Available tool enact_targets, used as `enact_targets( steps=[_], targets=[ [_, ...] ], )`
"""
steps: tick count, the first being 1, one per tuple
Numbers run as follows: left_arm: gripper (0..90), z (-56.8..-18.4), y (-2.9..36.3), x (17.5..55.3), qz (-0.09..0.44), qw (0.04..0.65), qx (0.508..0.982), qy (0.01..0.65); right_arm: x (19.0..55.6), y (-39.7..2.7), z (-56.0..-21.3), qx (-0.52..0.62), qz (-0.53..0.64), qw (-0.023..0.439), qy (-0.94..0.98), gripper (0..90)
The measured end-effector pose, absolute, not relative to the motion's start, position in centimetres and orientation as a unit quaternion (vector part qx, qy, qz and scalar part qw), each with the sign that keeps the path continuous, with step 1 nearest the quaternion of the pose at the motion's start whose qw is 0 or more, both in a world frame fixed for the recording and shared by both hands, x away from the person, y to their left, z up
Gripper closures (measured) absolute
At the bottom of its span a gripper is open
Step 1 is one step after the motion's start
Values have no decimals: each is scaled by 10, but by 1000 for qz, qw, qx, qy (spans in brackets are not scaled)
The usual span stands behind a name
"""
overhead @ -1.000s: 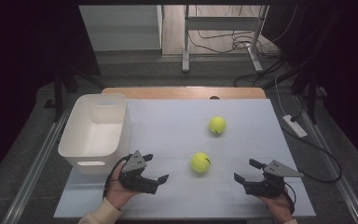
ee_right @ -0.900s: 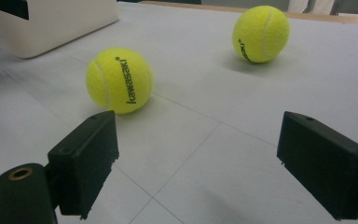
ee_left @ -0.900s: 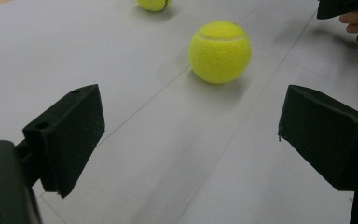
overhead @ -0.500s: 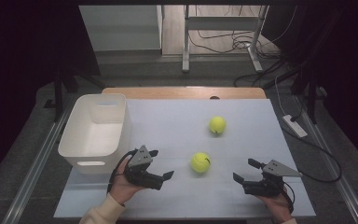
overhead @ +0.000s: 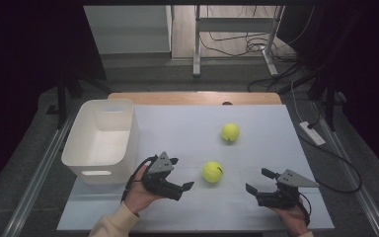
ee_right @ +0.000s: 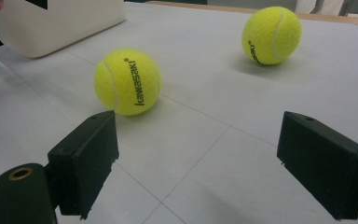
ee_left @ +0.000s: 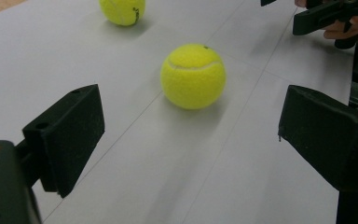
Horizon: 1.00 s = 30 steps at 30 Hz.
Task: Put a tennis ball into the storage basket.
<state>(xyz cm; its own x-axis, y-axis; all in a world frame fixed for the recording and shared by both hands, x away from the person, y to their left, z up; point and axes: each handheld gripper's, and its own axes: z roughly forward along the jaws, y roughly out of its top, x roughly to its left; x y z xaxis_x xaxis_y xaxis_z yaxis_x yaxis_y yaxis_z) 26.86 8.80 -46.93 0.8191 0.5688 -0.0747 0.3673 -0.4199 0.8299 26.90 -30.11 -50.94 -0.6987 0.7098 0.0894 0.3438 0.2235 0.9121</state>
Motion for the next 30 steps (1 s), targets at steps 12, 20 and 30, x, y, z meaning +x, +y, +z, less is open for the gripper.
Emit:
enact_targets(
  steps=[12,20,30],
  targets=[
    [76,-466,72,276,97,453,845,267,271,-300,-510,342,518,178,764,126],
    [75,-467,64,281,90,449,850,262,270,-301,-511,345,518,177,763,126],
    [74,-469,51,292,80,444,854,258,270,-302,-511,345,518,176,763,126]
  ],
)
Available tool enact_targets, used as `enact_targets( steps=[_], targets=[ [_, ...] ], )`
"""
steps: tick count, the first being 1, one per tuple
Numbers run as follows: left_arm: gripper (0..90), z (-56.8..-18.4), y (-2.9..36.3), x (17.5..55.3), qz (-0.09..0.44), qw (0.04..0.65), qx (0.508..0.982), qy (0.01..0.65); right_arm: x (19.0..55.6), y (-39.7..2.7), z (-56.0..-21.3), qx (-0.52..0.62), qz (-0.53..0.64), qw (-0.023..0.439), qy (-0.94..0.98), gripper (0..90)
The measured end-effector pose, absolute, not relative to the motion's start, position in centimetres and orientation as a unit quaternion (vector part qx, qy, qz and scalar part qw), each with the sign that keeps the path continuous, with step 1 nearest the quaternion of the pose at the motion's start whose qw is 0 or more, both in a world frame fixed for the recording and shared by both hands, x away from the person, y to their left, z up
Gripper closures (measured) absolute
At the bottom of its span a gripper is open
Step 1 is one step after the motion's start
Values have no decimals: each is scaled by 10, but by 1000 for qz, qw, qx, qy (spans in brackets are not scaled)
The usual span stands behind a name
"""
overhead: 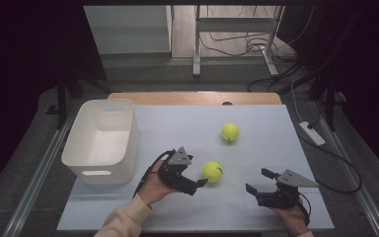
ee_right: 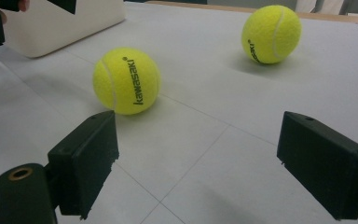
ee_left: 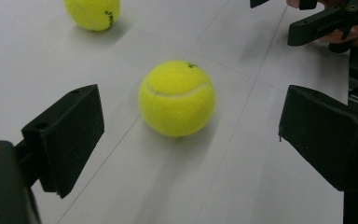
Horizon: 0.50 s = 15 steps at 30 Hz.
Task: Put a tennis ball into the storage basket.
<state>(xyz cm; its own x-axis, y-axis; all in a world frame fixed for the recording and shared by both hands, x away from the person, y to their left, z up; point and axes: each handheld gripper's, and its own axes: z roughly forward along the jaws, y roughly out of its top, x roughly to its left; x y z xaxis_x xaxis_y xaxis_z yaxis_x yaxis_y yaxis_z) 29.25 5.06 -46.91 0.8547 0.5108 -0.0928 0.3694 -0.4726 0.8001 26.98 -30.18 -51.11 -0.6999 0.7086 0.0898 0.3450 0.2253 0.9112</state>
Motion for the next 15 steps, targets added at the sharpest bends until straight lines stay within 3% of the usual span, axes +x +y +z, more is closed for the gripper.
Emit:
enact_targets(
  steps=[15],
  targets=[
    [70,-478,30,306,58,435,863,249,269,-303,-511,345,519,178,761,126]
  ],
)
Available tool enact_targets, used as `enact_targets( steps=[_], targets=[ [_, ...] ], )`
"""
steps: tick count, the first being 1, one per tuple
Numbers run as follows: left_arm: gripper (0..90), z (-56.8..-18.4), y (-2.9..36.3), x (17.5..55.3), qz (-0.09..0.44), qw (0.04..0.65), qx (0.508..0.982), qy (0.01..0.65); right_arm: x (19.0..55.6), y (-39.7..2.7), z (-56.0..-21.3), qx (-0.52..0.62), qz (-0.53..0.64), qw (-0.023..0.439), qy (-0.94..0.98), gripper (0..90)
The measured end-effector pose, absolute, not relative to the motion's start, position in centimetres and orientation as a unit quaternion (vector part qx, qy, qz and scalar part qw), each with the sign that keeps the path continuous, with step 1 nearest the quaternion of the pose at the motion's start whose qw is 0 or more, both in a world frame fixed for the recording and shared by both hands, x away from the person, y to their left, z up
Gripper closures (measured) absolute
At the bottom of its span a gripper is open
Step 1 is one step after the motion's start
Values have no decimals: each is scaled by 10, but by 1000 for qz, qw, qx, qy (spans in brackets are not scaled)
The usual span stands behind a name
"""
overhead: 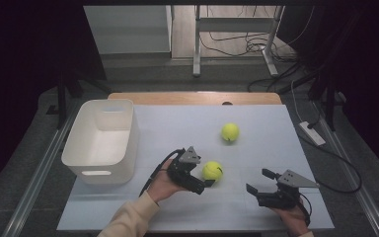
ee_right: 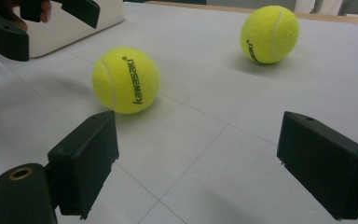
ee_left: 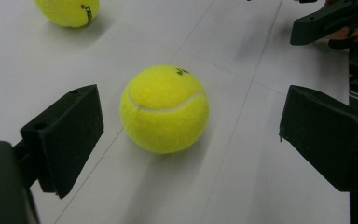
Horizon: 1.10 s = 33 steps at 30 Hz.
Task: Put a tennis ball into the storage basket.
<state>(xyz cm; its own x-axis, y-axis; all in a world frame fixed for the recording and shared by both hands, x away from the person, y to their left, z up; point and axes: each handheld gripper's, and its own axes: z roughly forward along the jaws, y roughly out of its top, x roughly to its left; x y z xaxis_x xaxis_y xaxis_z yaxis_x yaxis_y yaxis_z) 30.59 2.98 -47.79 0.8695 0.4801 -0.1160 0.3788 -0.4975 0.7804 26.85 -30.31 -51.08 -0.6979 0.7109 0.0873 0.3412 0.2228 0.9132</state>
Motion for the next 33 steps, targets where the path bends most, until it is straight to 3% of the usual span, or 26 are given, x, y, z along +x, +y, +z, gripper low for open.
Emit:
enact_targets(
  steps=[33],
  targets=[
    [65,-503,-4,334,33,388,884,258,268,-306,-511,347,517,179,762,128]
  ],
)
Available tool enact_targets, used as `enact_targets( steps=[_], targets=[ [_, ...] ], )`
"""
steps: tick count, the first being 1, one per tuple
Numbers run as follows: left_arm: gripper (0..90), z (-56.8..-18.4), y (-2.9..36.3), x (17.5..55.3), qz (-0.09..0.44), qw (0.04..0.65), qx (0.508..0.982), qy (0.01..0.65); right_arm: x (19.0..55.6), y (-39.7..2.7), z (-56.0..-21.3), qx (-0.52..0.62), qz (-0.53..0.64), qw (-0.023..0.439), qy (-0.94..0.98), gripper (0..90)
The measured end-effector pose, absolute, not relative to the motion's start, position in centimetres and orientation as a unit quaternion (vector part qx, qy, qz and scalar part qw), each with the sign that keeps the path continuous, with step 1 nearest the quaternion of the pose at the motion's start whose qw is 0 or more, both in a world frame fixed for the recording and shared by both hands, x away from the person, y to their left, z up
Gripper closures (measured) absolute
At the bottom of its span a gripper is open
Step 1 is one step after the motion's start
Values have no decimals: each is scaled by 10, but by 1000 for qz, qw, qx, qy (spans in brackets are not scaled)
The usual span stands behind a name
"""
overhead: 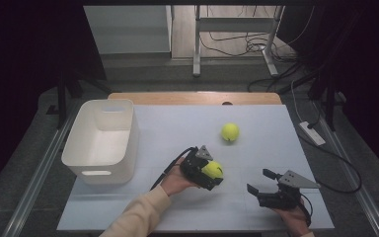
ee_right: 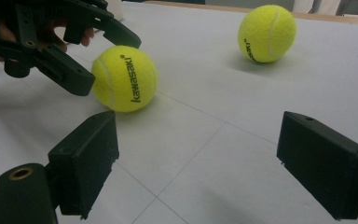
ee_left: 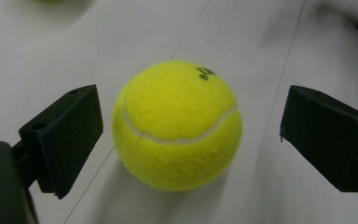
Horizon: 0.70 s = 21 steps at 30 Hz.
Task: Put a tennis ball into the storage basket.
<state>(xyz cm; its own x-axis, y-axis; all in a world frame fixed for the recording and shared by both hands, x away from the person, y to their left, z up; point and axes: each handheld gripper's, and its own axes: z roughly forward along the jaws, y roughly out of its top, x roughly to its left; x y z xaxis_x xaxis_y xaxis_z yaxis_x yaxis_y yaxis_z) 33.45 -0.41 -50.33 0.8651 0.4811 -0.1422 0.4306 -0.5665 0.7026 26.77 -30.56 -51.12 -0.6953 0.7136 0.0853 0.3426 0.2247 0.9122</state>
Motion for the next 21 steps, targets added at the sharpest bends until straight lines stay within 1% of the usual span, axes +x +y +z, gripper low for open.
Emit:
enact_targets(
  steps=[7,10,12,21],
  targets=[
    [75,-511,-10,339,31,379,887,261,267,-306,-511,348,517,180,761,128],
    [139,-512,-10,340,36,372,889,264,267,-307,-511,348,517,180,761,128],
    [246,-513,-10,340,39,372,889,264,267,-307,-512,347,516,181,762,128],
    [266,-510,-8,337,45,373,893,248,267,-309,-511,350,518,184,759,128]
  ],
)
